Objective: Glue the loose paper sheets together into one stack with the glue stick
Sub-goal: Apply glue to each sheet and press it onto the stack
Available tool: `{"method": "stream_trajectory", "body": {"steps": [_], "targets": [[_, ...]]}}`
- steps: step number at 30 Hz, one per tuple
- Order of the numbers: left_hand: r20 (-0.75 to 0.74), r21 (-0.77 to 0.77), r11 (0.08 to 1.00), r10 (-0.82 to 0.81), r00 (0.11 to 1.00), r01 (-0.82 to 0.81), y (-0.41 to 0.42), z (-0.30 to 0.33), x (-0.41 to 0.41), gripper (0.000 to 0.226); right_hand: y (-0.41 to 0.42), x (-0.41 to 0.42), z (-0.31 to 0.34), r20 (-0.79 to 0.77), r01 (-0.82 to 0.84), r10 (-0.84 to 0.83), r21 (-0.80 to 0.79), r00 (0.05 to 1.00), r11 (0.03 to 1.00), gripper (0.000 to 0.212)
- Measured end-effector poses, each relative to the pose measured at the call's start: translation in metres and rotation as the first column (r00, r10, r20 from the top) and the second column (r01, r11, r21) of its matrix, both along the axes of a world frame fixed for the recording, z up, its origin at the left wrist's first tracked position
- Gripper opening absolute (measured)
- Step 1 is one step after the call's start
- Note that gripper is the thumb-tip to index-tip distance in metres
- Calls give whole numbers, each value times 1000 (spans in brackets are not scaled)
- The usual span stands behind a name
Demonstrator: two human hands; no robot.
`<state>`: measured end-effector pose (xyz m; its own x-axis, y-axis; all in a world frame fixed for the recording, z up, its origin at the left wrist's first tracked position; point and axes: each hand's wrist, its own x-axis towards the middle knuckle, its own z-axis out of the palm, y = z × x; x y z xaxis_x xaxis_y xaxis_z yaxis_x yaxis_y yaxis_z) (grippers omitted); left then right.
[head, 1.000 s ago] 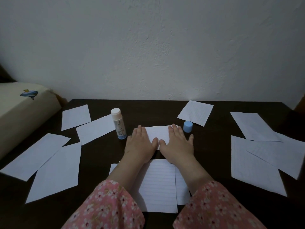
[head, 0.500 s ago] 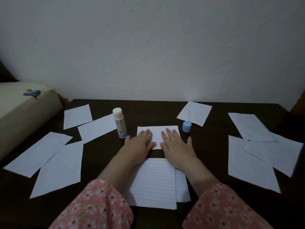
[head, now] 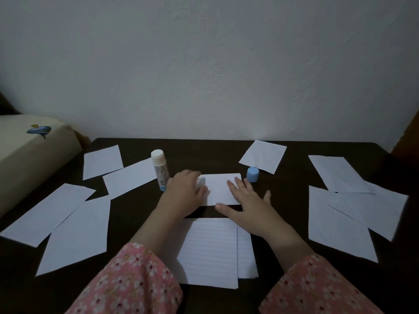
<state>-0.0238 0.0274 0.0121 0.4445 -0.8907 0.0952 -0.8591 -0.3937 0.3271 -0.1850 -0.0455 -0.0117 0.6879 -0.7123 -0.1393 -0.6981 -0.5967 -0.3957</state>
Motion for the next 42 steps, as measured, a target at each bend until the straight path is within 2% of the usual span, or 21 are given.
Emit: {"method": "stream_trajectory", "body": {"steps": [2, 4, 6, 10, 14, 18, 20, 23, 26, 29, 31, 34, 36, 38, 42], "targets": [[3, -11, 998, -63, 998, 63, -5, -4, 1, 55, 0, -9, 1, 17, -55, 55, 11, 998, 998, 92], [-17, 118, 990, -76, 997, 78, -10, -9, 4, 62, -1, -15, 2, 19, -50, 50, 14, 999, 999, 94], [-30, 201, 978, -56, 998, 61, -12, -10, 5, 63, -4, -19, 3, 86, 0, -2, 31, 996, 1000, 89], [18, 213, 977, 14, 1000, -17, -18, -3, 2, 68, -5, -26, 3, 214, 60, -74, 70, 974, 996, 76], [38, 64, 996, 62, 997, -64, -17, -6, 2, 65, -3, -31, 2, 260, 62, -70, 39, 963, 997, 66], [-151, -194, 981, -6, 989, -23, -7, -2, -1, 52, 0, -33, 0, 332, 65, -33, -86, 943, 994, 37], [-187, -307, 952, -44, 981, -16, 1, 6, -3, 46, 2, -33, -1, 333, 47, 5, -148, 943, 988, 26], [-198, -361, 932, -50, 979, -25, 16, 22, -4, 45, 4, -37, -1, 269, -8, 40, -120, 962, 993, 32], [-277, -275, 961, -55, 959, -25, 36, 33, -1, 40, 3, -42, -3, 249, -14, 37, -91, 968, 996, 38], [-274, -74, 997, -17, 962, -3, 55, 32, 2, 39, 3, -43, -2, 272, -7, 25, -69, 962, 998, 39], [-247, 72, 997, 11, 969, 7, 63, 28, 3, 46, 3, -43, -2, 278, -2, 24, -81, 960, 997, 37], [-167, 190, 982, 42, 985, -10, 69, 20, 4, 62, 6, -44, -3, 403, 60, -37, -47, 914, 997, 45], [-85, 210, 977, 38, 996, -20, 71, 12, 4, 69, 11, -42, 1, 480, 73, -27, -79, 877, 994, 46], [-45, 199, 979, 44, 998, -34, 72, 7, 4, 70, 19, -35, 7, 457, 15, 64, -166, 887, 986, 40], [-115, 124, 988, 106, 988, -91, 77, 2, 19, 66, 31, -17, 6, 192, -182, 215, -173, 958, 968, 46]]}}
